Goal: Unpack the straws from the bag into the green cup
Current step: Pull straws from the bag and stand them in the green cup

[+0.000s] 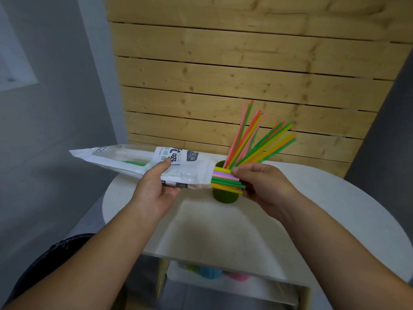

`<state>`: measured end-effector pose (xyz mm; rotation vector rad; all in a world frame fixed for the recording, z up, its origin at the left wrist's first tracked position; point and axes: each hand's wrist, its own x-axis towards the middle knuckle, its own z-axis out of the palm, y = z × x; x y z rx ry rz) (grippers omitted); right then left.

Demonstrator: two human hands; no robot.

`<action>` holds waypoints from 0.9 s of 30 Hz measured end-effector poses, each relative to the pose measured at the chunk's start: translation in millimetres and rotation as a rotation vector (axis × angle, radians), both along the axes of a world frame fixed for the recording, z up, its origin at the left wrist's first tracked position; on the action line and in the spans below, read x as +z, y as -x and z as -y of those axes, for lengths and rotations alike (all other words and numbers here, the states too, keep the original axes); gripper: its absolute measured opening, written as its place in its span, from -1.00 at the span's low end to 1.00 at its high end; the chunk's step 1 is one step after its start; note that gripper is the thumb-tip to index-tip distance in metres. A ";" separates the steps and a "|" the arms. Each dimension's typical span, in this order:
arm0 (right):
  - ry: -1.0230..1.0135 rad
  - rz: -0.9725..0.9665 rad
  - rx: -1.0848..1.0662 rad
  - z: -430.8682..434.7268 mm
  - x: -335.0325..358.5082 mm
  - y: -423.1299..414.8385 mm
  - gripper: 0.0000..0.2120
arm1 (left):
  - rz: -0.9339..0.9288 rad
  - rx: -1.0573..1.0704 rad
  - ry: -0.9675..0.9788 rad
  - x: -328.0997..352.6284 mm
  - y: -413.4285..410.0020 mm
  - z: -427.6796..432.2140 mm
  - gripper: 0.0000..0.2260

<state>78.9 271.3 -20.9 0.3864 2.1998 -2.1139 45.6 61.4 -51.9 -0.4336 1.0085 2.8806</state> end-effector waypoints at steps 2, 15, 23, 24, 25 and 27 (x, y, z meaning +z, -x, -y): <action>0.022 0.012 0.006 -1.8 2.1 -0.6 -0.94 | -0.003 -0.006 0.000 -0.3 0.2 -0.3 -0.82; 0.091 -0.242 -0.154 -21.2 5.7 3.2 -0.90 | 0.000 0.015 -0.034 -2.5 7.1 13.9 -0.82; 0.003 -0.311 -0.313 -61.5 5.9 -0.4 -0.86 | 0.040 0.056 -0.055 -10.3 14.0 26.1 -0.75; 0.007 -0.312 -0.312 -67.7 8.3 -1.3 -0.86 | 0.040 0.057 -0.057 -10.7 14.4 25.9 -0.75; 0.015 -0.311 -0.314 -73.4 10.3 -2.4 -0.87 | 0.041 0.059 -0.059 -11.0 14.7 25.3 -0.74; 0.022 -0.305 -0.325 -82.8 13.0 -4.4 -0.88 | 0.043 0.063 -0.060 -11.7 14.9 23.5 -0.73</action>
